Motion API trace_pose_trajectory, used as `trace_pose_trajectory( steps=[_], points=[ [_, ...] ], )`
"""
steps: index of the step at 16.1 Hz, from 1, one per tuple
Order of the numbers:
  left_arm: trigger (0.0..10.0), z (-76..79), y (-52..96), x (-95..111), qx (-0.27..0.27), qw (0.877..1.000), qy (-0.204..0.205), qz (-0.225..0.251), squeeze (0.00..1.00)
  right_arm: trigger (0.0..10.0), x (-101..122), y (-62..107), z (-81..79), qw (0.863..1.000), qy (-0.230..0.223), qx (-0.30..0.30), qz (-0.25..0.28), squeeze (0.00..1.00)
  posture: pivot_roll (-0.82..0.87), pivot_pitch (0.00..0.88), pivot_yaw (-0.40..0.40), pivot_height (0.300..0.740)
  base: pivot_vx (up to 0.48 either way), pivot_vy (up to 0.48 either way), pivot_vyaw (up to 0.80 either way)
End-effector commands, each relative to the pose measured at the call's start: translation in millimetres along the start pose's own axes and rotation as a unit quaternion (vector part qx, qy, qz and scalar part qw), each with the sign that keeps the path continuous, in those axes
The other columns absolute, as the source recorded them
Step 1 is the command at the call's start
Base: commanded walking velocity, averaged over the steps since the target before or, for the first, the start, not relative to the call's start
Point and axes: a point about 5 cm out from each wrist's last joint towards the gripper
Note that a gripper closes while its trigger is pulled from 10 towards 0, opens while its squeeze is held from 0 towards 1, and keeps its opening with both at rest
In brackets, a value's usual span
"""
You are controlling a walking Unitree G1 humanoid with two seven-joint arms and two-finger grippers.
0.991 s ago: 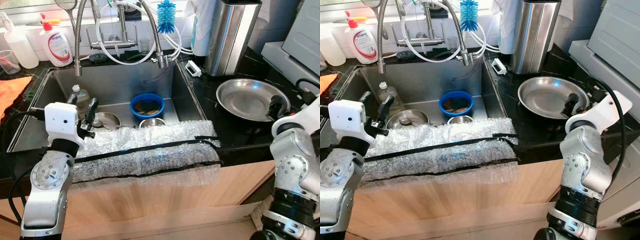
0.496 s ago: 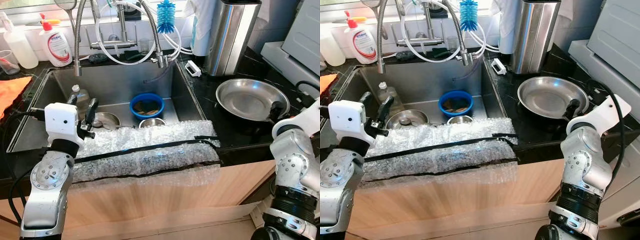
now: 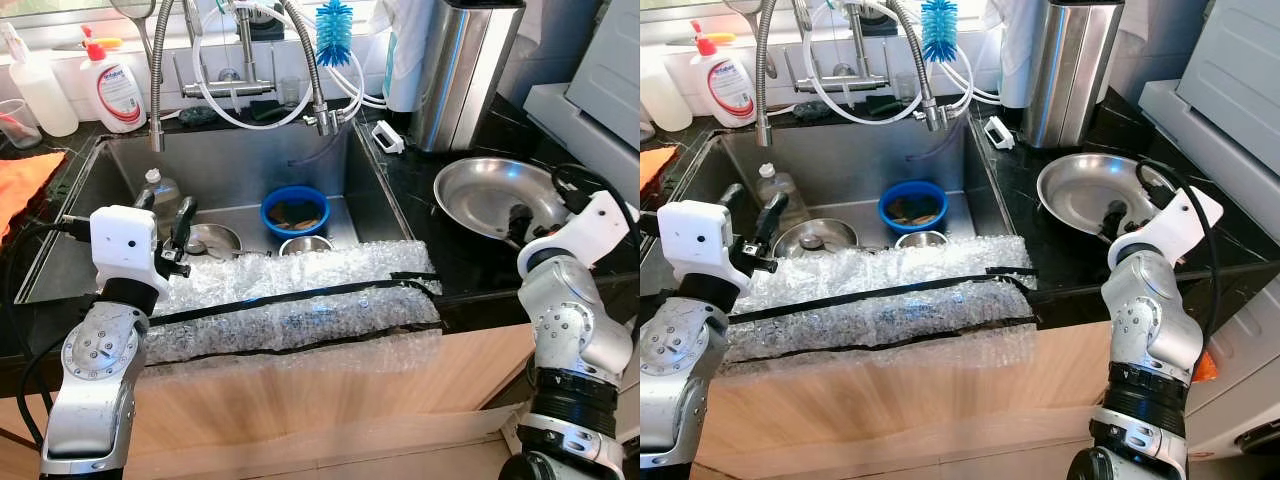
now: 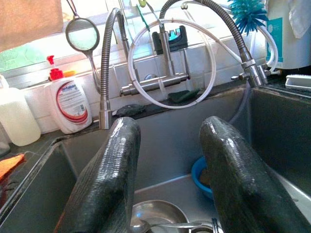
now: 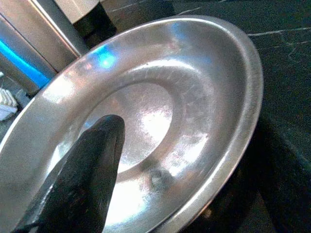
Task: Kitchen organization
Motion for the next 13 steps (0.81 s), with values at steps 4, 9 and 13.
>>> trace_pose_trajectory(
  steps=[4, 9, 13],
  points=[
    [10.0, -0.3, 0.5, -0.8, -0.004, 1.0, -0.013, -0.004, 0.0, 10.0, 3.7, -3.4, -5.4, 1.0, 0.003, 0.0, 0.002, 0.0, -0.06, 0.028, 0.005, 0.74, 0.0, 0.0, 0.0],
    [10.0, 0.3, 0.6, 0.4, -0.006, 1.0, -0.014, -0.002, 0.0, 10.0, -3.9, -6.5, -0.9, 0.999, -0.022, -0.021, -0.017, 0.0, -0.05, 0.015, 0.005, 0.74, 0.0, 0.0, 0.0],
    [10.0, -0.2, 0.1, 0.4, -0.006, 1.0, -0.014, -0.001, 0.0, 0.0, -3.6, -8.9, -5.2, 0.999, -0.038, -0.016, -0.021, 0.0, -0.04, 0.015, 0.004, 0.74, 0.0, 0.0, 0.0]
  ],
)
Point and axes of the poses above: a point about 5 cm out from each wrist's last joint towards the gripper, its own y axis pointing back from the gripper into the wrist, its own x axis along the axis of the wrist's last joint, z = x × y, and after that the axes turned 15 degrees about y, right-handed
